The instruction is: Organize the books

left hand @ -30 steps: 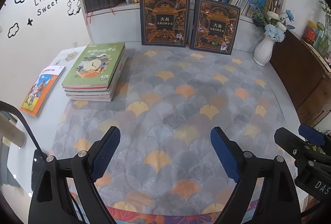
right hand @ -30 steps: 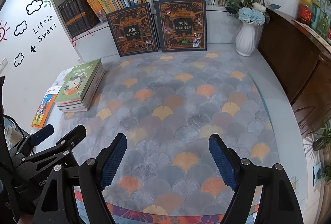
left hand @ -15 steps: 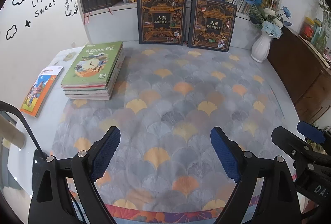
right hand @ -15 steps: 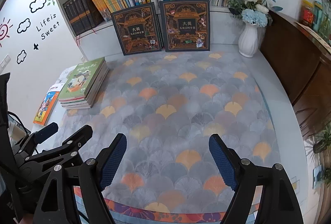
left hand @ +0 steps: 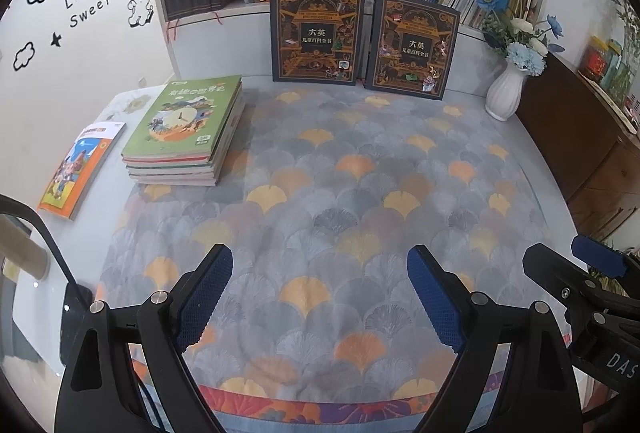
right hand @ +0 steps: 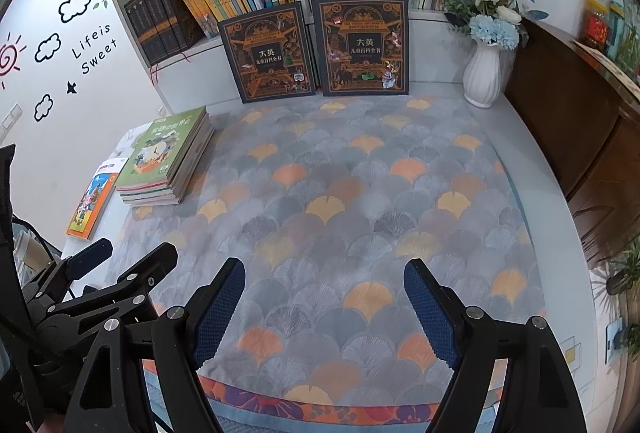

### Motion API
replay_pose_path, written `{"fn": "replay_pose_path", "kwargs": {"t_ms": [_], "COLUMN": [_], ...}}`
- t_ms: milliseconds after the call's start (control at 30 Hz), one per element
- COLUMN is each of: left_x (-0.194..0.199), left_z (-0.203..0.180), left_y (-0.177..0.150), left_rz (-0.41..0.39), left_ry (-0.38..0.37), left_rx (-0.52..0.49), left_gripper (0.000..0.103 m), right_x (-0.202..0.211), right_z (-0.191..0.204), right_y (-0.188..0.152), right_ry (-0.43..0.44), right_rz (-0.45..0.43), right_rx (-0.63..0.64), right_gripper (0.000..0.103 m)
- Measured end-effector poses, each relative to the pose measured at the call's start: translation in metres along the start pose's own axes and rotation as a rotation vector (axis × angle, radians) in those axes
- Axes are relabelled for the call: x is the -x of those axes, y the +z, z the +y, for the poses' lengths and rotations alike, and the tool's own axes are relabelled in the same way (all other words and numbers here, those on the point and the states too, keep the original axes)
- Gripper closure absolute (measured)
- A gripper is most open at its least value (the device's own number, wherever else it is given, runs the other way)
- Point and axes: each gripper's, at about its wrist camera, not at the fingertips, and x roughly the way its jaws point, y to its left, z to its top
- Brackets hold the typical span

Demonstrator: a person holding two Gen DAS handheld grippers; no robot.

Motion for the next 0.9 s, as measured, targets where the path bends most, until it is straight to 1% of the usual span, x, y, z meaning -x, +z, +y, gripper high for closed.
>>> {"fn": "replay_pose_path", "kwargs": {"t_ms": [433, 733, 900], "left_x": [0.0041, 0.0051, 0.002], "left_z": [0.0006, -0.0032, -0.001], "left_y": [-0.0045, -0.006, -0.0079], "left_rz": [-0.003, -0.007, 0.002], "left_ry": [0.007, 0.042, 0.064], "left_rx": [-0.004, -0.044, -0.048], "left_gripper": [0.015, 0.014, 0.014], "right_x": [-0.0002, -0.0019, -0.0059], "right_z": [0.0002, 0.0021, 0.0048], "right_y": [-0.0014, -0.0011, -0.0018], "right_ry": [0.01, 0.013, 0.017], "right_rz": [0.011, 0.017, 0.026], "right_rx": [0.0, 0.004, 0.012], "right_gripper": [0.023, 0.023, 0.023]}}
